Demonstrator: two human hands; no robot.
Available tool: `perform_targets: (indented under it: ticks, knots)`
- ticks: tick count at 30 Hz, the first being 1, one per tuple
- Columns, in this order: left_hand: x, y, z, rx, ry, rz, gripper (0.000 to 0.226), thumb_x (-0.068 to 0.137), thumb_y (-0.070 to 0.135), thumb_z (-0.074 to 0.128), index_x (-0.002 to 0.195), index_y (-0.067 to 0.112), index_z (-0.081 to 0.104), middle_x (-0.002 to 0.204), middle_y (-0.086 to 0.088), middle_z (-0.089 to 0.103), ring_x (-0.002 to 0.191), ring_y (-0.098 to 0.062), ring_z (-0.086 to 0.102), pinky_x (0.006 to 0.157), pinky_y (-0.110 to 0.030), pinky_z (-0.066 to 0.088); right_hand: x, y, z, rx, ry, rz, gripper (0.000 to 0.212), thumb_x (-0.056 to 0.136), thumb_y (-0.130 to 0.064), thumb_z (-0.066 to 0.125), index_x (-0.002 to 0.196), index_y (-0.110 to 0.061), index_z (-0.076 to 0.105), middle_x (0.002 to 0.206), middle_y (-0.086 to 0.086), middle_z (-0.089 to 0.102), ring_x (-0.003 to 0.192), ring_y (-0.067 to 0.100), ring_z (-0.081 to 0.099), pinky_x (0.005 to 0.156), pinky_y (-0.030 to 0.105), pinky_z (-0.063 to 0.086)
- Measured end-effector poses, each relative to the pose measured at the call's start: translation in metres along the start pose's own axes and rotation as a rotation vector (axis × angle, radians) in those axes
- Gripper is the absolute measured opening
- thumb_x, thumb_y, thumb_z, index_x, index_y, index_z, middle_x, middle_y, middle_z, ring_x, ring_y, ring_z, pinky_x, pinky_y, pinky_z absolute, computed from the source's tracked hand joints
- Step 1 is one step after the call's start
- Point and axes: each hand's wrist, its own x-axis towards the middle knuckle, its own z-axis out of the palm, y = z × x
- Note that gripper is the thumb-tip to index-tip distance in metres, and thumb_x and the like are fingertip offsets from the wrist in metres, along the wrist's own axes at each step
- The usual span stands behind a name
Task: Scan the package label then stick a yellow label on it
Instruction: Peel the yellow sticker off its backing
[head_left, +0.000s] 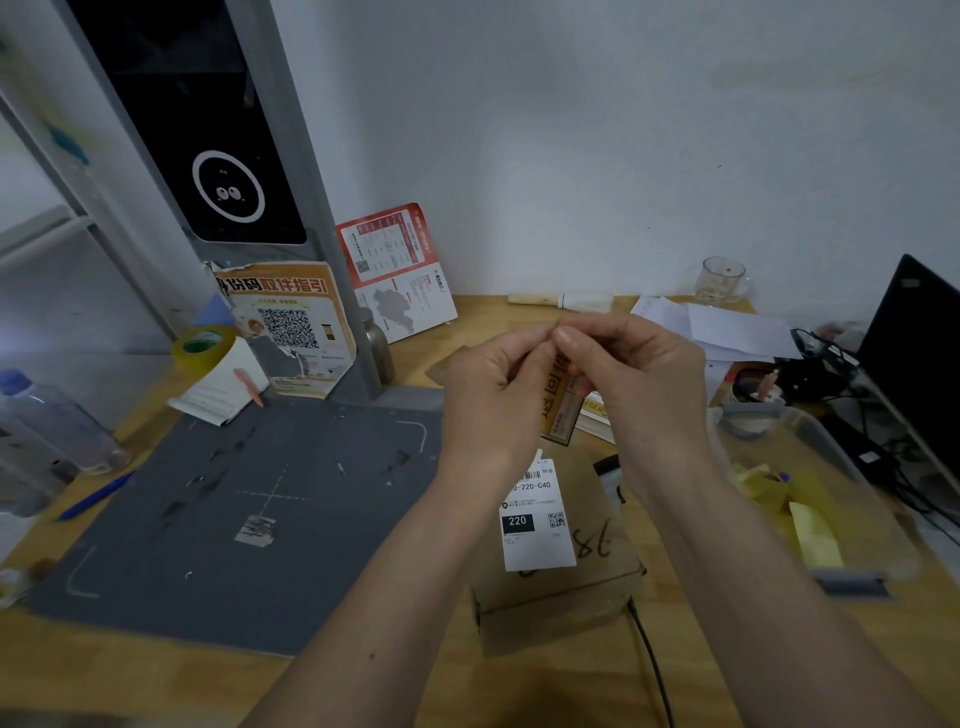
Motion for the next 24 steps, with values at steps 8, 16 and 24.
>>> perform_targets:
  ticks: [8,16,24]
  knots:
    - [-0.0017,0.0003,0.0007,0.045,0.005,0.026,0.024,0.094,0.008,0.055,0.105,0.017,0.073,0.09,0.014,0.072,0.085,0.01,0.063,0.071,-0.001,0.044,-0.0015,-0.0017,0.0001,-0.001,0.013,0.013,0.019,0.08,-0.006,0.071,0.072,-0.023,0.073,0.068,-0.003,0.07,0.062,0.013,0.058,0.058,0.023,0.052]
    - [-0.0019,-0.0019,0.0022,0.104,0.008,0.067,0.024,0.094,0.009,0.055,0.104,0.017,0.075,0.09,0.007,0.074,0.083,0.0,0.066,0.07,-0.005,0.046,-0.0014,-0.0023,-0.0011,0.006,0.026,0.028,0.017,0.078,-0.007,0.073,0.071,-0.022,0.074,0.066,-0.004,0.071,0.06,0.01,0.058,0.058,0.022,0.052]
    - [-0.0018,-0.0012,0.0009,0.046,0.002,-0.01,0.022,0.094,0.01,0.056,0.102,0.017,0.075,0.087,0.013,0.073,0.08,0.007,0.065,0.068,-0.004,0.046,0.0012,-0.0002,-0.0018,-0.051,0.021,0.03,0.016,0.08,-0.007,0.071,0.073,-0.022,0.074,0.065,-0.006,0.07,0.059,0.011,0.055,0.057,0.021,0.051]
